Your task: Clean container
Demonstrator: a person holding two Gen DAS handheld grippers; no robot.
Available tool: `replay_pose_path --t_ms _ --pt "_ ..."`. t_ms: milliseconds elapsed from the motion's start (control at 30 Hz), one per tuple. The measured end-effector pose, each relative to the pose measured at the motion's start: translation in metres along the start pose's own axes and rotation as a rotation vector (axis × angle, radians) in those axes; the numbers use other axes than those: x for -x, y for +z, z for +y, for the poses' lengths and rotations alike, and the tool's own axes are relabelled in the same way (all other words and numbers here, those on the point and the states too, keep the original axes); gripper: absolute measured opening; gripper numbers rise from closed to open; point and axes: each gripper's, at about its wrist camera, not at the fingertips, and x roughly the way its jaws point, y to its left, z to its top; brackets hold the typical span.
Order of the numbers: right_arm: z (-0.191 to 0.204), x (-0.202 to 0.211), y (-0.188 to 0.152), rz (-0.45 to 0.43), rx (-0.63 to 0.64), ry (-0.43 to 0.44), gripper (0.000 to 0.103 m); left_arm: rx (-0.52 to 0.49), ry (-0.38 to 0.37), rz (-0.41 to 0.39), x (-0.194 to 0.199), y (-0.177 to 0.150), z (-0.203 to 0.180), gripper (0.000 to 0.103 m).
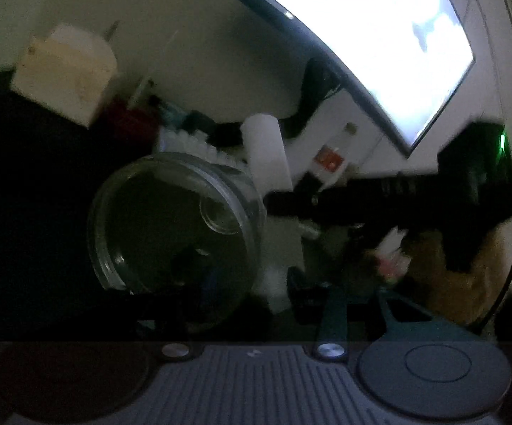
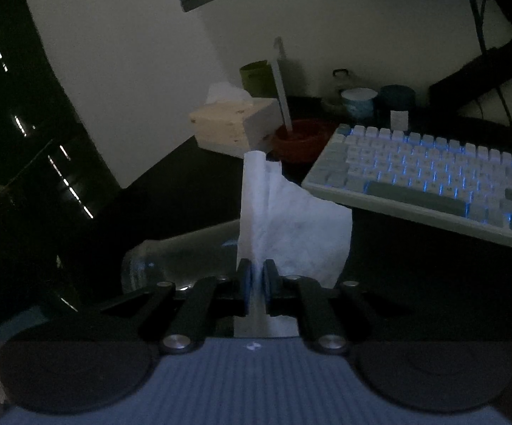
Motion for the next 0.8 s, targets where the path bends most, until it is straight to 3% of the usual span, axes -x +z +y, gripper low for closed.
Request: replay_pose_path --t_ms 67,133,300,400,467,567,633,700,800 --pt "-0.002 -0.004 0.003 -0.004 -0.013 -0.012 0.01 -0.01 0.053 0.005 -0.005 0.001 0.003 0.04" --pt "0.003 -0.006 0.004 -0.013 -0.01 -0.001 0.009 0.013 0.055 -0.005 -0.002 0.001 0.006 0.042" --pt "0.031 -0.008 0.005 -0.01 0.106 0.148 0.011 0.05 0.072 -0.026 0.016 0.0 0.022 0.043" --pt "0.041 -0.013 0.008 -0.011 0.153 0.193 0.008 0.041 0.1 -0.037 0.0 0.009 0.023 0.043" --pt "0.035 -0.02 0.016 -0.011 0.128 0.187 0.006 0.035 0.118 -0.045 -0.005 0.01 0.025 0.045" --pt "0.017 -0.031 0.029 -0.041 0.086 0.044 0.006 0.034 0.134 -0.053 -0.008 0.008 0.031 0.046" --pt "0.004 -0.036 0.035 -0.044 0.029 0.002 0.006 0.04 0.131 -0.055 -0.016 0.009 0.038 0.047" --pt "0.004 -0.034 0.036 -0.028 -0.004 0.003 0.009 0.041 0.129 -0.056 -0.02 0.009 0.043 0.047" --pt "0.028 -0.026 0.026 0.02 0.082 0.112 0.009 0.047 0.128 -0.06 -0.008 0.006 0.06 0.048"
